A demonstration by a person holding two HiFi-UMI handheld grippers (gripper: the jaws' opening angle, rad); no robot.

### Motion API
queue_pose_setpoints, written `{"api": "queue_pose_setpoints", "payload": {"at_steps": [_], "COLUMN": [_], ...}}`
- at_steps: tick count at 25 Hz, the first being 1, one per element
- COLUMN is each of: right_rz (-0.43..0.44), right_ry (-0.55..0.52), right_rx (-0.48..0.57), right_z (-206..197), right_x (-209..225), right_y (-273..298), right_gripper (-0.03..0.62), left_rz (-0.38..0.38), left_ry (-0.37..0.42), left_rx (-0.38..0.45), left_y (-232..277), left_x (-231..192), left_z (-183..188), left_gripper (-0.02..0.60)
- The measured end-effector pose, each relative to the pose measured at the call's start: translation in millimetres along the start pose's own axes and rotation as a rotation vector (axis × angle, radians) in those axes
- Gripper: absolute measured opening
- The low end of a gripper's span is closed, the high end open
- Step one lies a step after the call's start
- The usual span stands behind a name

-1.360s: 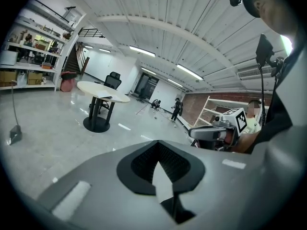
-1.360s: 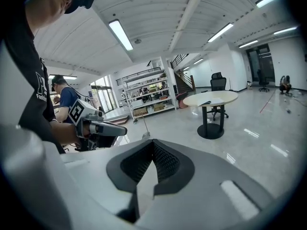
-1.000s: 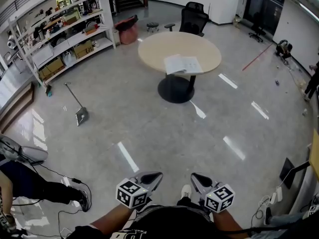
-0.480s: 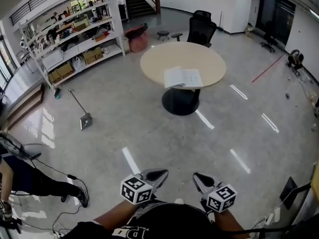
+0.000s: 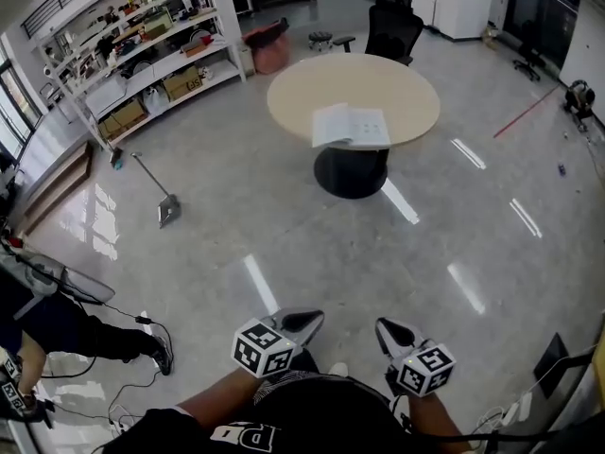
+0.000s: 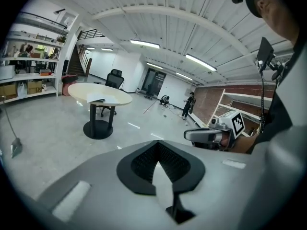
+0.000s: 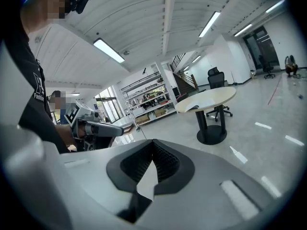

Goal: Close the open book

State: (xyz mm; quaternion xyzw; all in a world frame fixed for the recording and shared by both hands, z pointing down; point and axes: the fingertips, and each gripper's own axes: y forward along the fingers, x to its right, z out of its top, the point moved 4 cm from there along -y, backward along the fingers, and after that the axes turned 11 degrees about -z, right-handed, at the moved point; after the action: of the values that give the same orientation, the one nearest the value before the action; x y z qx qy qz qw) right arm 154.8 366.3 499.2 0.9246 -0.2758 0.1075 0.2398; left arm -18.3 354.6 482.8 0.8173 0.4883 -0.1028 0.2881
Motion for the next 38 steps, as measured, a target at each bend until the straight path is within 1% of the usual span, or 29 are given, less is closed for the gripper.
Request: {"api": "queue_pose_setpoints", "payload": {"at_steps": [3,6,10,14,20,24,28,32,35,38], "right_rz": [-0.007,-0.024,-0.049,-0.055,-0.087,-0.130,-0.162,-0.152,-0.158,-0.146], "right_ry": [0.013,0.008,0.022,-0.014,-0.058,-0.076,-0.053,-0.073,-0.064,-0.064], "right_rx": [-0.013,-0.008,-0.019,-0.032,-0.016,-0.020,-0.013,-0.040,-0.047,-0.054], "right_z": [2.8,15.2,26.2,50.7,102.2,113.2,120.9,125.8,131.4,137.3], "right_x": [6.8,12.8,28.3,30.6,13.4,14.1,14.3,10.4,20.6,34.3], "right_y": [11.2,28.3,49.2,82.7,143.4,178.2,205.4,228.7,235.1,237.9], "right_gripper": [0.008,0.008,0.008,0.008,0.008,0.008,0.008,0.008,0.008,0.008], "left_rz": [-0.027,-0.023,-0.032,-0.062,-0.092,-0.108,-0.105,-0.127,-0.133,-0.134], "left_ry": [-0.012,-0.006,0.004,0.020,0.005,0.019,0.019,0.015,0.008,-0.005], "left_rx": [-0.017,-0.028,0.004,0.030,0.050,0.072,0.060,0.068,0.055,0.048], "left_y": [7.1,10.1,23.8,29.9,9.3,-0.6,-3.9,-1.1,11.2,26.5], "left_x": [-7.5,-31.9,-63.0,-93.0,-158.3,-202.2,-242.1,-264.8,-270.3,-271.9], "left_z": [4.1,17.8,46.7,73.4,100.8,116.1,125.7,139.7,144.2,148.4], "left_gripper": [0.008,0.008,0.008,0.008,0.008,0.008,0.008,0.008,0.008,0.008]}}
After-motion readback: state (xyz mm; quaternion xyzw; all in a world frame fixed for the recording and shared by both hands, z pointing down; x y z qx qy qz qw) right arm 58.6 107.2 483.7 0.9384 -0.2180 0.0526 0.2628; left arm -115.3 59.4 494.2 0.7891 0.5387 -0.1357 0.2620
